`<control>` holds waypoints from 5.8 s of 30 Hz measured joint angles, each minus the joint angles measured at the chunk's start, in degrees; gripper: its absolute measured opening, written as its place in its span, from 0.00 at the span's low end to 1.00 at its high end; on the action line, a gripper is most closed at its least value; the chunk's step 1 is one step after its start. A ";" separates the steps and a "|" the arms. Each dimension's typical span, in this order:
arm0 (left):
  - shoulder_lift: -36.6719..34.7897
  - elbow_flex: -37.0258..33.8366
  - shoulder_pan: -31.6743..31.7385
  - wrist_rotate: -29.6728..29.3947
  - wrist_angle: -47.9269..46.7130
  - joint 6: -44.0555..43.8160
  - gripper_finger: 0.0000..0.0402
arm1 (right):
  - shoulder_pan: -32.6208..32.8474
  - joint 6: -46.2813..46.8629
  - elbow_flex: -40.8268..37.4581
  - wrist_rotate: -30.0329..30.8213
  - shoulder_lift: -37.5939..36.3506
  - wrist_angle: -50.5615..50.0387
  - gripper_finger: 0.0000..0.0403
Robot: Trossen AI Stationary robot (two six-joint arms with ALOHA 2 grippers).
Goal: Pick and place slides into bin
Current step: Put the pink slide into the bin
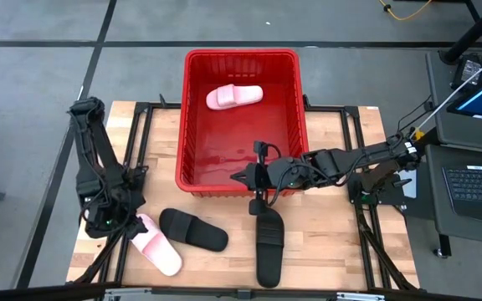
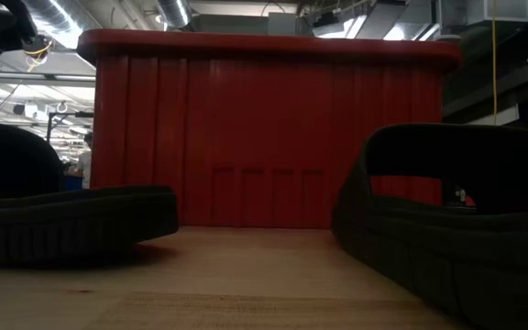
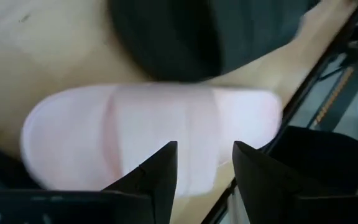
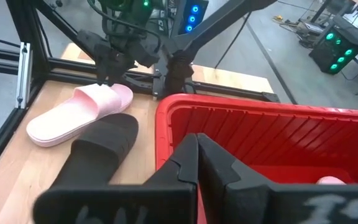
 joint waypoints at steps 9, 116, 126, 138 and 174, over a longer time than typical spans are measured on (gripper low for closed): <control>-0.02 -1.37 -4.88 -0.03 -0.63 -5.81 0.37 | 0.00 0.20 0.00 0.00 0.00 2.16 0.01; 4.39 -14.79 -4.02 0.60 25.54 -3.81 0.27 | 0.79 7.02 -0.02 -2.49 0.02 7.54 0.02; 4.46 -15.23 -4.02 0.95 28.54 -1.05 0.18 | 0.79 7.02 -0.02 -2.47 0.02 7.54 0.02; 4.49 -15.36 -3.43 0.38 29.27 1.00 0.11 | 0.79 7.02 -0.02 -2.47 0.02 7.54 0.02; -1.16 -11.96 -0.31 -5.67 23.03 10.69 0.00 | 0.81 6.73 -0.02 -2.45 0.02 7.56 0.02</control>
